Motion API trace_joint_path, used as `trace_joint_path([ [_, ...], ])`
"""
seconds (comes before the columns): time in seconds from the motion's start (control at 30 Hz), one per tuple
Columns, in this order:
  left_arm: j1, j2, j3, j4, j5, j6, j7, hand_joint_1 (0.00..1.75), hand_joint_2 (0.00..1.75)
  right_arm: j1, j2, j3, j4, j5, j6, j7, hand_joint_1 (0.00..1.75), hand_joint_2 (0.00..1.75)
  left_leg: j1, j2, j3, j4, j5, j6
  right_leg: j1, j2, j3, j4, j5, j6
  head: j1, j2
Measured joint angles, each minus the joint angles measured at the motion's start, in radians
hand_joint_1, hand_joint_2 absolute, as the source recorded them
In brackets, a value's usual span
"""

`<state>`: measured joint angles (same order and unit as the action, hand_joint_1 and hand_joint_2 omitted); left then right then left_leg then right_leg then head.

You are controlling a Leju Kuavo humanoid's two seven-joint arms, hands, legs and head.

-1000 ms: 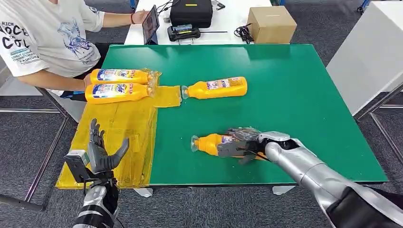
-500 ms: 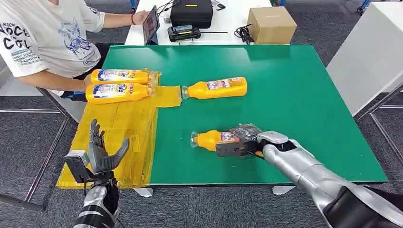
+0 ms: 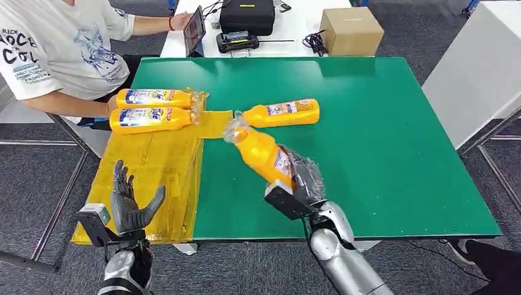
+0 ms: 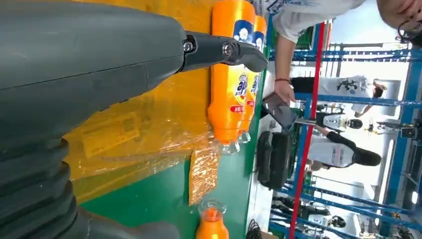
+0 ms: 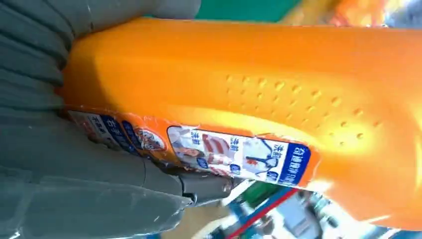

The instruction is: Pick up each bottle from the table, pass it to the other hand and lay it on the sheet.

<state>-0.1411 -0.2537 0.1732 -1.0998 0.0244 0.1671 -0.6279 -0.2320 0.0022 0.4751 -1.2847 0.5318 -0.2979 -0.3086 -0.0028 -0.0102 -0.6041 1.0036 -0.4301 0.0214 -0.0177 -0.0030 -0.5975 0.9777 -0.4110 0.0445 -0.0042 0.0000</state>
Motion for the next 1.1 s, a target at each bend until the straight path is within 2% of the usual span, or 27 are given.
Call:
trace_joint_path([
  [0.2, 0.003, -0.001, 0.0, -0.016, 0.001, 0.0, 0.002, 0.0, 1.75, 0.041, 0.035, -0.071, -0.06, 0.001, 0.003, -0.009, 1.75, 1.75, -0.003, 0.0, 0.0, 0.0, 0.001, 0.001, -0.003, 0.0, 0.0, 0.0, 0.001, 0.001, 0.0, 0.0],
  [0.57, 0.005, -0.002, -0.002, -0.023, 0.001, 0.0, 0.002, 0.0, 1.75, 0.052, 0.049, -0.097, -0.084, 0.0, 0.003, -0.013, 1.75, 1.75, -0.003, 0.001, 0.001, 0.0, 0.0, 0.001, -0.003, 0.0, 0.0, 0.0, 0.001, 0.001, 0.0, 0.0],
  [0.83, 0.007, -0.002, -0.007, -0.027, 0.009, -0.008, 0.008, 0.0, 1.75, 0.073, 0.072, -0.125, -0.103, -0.05, -0.044, -0.09, 1.75, 1.75, -0.003, 0.0, 0.0, 0.0, 0.0, 0.001, -0.003, 0.0, 0.0, 0.0, 0.001, 0.001, -0.001, 0.0],
  [0.9, 0.011, -0.001, -0.055, -0.047, 0.085, -0.119, 0.082, 0.0, 1.75, 0.124, 0.124, -0.212, -0.149, -0.107, -0.106, -0.192, 1.75, 1.75, -0.003, 0.0, 0.0, 0.0, 0.0, 0.001, -0.003, 0.0, 0.0, 0.0, 0.001, 0.001, -0.001, 0.0],
  [1.0, 0.01, 0.004, -0.098, -0.052, 0.115, -0.252, 0.127, 0.0, 1.75, 0.135, 0.139, -0.242, -0.115, -0.106, -0.06, -0.223, 1.75, 1.75, -0.003, 0.001, 0.0, 0.0, 0.0, 0.001, -0.003, 0.0, 0.0, 0.0, 0.001, 0.001, 0.0, 0.0],
  [1.03, 0.007, 0.008, -0.121, -0.055, 0.111, -0.323, 0.148, 0.0, 1.75, 0.132, 0.148, -0.245, -0.078, -0.092, -0.026, -0.243, 1.75, 1.75, -0.003, 0.001, 0.0, 0.0, 0.0, 0.001, -0.003, 0.0, 0.0, 0.0, 0.001, 0.001, 0.0, 0.0],
  [1.1, -0.007, 0.011, -0.175, -0.055, 0.109, -0.384, 0.181, 0.0, 1.75, 0.118, 0.18, -0.241, 0.01, -0.066, -0.026, -0.297, 1.75, 1.75, -0.003, 0.001, 0.0, 0.0, 0.0, 0.001, -0.003, 0.0, 0.0, 0.0, 0.001, 0.001, 0.0, 0.0],
])
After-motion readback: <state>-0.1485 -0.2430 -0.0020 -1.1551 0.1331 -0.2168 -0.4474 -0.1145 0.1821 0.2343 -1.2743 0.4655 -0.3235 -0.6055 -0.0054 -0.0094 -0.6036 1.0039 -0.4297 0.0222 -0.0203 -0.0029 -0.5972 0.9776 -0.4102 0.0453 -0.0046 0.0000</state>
